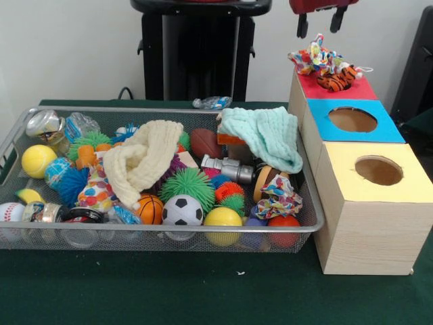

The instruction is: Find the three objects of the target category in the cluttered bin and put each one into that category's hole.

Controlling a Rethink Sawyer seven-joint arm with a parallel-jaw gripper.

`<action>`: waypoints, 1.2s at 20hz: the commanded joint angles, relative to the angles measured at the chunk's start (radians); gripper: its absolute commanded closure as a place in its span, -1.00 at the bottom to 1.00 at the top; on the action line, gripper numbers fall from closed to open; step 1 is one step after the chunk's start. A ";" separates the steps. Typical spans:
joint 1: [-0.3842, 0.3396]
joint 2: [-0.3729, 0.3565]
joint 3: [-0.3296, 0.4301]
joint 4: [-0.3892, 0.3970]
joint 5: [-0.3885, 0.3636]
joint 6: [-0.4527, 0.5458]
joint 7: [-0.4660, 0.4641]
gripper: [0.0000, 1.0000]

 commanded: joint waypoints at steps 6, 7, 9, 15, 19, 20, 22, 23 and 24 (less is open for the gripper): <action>-0.009 0.029 -0.019 -0.005 -0.013 0.021 0.151 -1.00; -0.008 0.038 -0.023 0.001 -0.024 0.008 0.147 -1.00; -0.005 0.048 -0.030 0.013 -0.039 -0.014 0.147 -1.00; 0.002 0.094 -0.046 0.021 -0.067 -0.081 0.149 -1.00; 0.005 0.123 -0.054 0.038 -0.083 -0.134 0.147 -1.00; 0.006 0.132 -0.056 0.041 -0.086 -0.145 0.145 -1.00; 0.005 0.151 -0.053 0.033 -0.090 -0.155 0.132 -1.00; 0.005 0.153 -0.052 0.032 -0.084 -0.154 0.131 -1.00; 0.005 0.155 -0.052 0.032 -0.079 -0.153 0.131 -1.00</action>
